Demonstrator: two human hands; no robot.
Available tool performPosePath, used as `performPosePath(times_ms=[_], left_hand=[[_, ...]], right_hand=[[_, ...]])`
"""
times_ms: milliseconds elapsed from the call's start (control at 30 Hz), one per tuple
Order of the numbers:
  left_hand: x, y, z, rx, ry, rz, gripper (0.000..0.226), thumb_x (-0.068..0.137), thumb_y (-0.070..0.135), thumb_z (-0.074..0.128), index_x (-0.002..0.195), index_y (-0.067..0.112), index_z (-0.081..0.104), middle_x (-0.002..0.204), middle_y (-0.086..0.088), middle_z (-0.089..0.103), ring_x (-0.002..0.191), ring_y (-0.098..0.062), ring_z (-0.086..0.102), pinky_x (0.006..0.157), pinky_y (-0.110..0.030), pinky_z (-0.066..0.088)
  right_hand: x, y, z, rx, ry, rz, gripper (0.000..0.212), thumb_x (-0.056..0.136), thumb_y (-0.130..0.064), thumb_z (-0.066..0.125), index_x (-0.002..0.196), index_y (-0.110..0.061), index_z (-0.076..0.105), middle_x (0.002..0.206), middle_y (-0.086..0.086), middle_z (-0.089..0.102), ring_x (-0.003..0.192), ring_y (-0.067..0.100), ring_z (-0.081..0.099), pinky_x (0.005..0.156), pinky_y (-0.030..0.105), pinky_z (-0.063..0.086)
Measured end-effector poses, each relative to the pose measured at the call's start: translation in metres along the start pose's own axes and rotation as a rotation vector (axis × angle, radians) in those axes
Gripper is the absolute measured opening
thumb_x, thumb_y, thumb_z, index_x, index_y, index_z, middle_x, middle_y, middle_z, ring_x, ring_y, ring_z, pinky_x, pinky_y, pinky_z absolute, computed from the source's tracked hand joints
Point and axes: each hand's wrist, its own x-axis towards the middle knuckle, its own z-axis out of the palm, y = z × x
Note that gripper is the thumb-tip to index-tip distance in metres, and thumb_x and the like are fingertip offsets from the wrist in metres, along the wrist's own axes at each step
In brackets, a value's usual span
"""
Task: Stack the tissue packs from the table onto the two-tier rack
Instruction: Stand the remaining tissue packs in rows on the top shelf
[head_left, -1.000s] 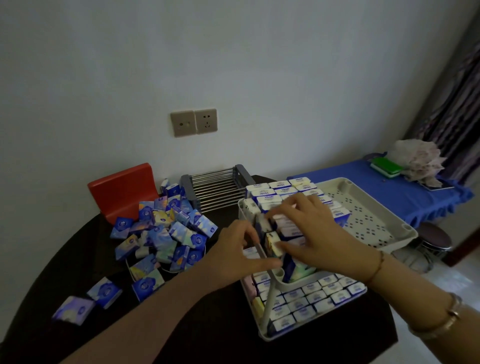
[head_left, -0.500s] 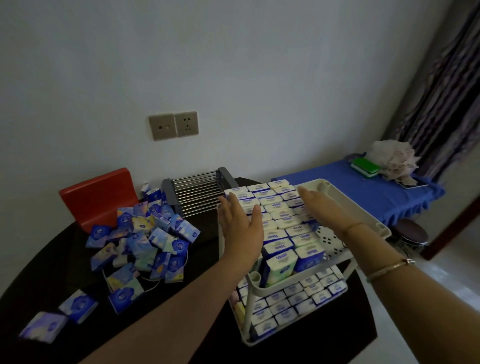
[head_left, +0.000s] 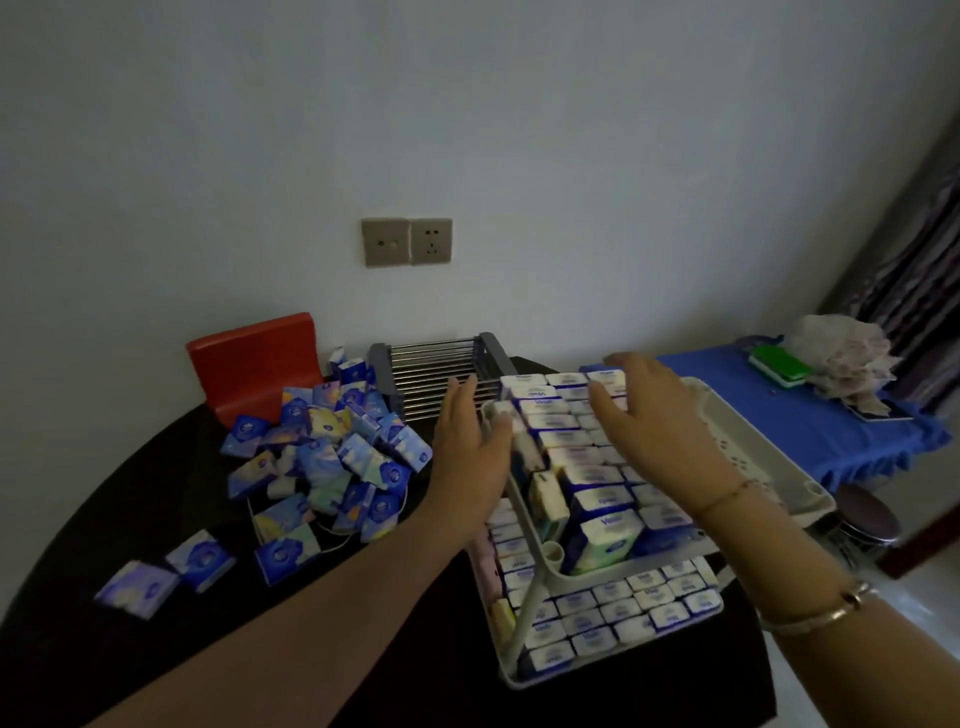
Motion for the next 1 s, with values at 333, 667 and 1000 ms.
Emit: performPosePath(times_ms=[333,667,1000], left_hand=[[-0.028,-0.142,-0.166,0.356,0.177,-0.08,0.037,0.087,0.001,0.054,0.122,0.014,0.053,0.12,-0.001,0.053,0.102,-0.012,0.051,0.089,-0.028,0.04],[-0.034,-0.291,-0.283,0.734,0.048,-0.497,0.086,0.082,0.045,0.067,0.149,0.037,0.015,0.16,-0.003,0.002,0.145,-0.033,0.005,0.112,-0.058,0.023],[-0.014,-0.329,-0.263,0.848,-0.081,-0.58,0.088,0.085,0.051,0.061,0.151,0.032,0.005,0.158,0.002,0.013,0.146,-0.03,-0.002,0.113,-0.064,0.008]], right_hand=[[-0.015,-0.174,0.156,0.023,-0.306,-0.348,0.038,0.09,-0.038,0.044,0.112,-0.011,0.06,0.114,0.009,0.058,0.112,0.028,0.05,0.095,0.038,0.037],[-0.041,-0.2,0.333,-0.191,-0.86,-0.356,0.061,0.091,-0.019,0.05,0.147,-0.025,0.026,0.156,0.007,0.018,0.142,0.029,0.017,0.113,0.046,0.024],[-0.069,-0.188,0.378,-0.295,-0.871,-0.385,0.064,0.088,-0.016,0.053,0.144,-0.024,0.025,0.154,0.007,0.017,0.143,0.027,0.013,0.113,0.044,0.022]])
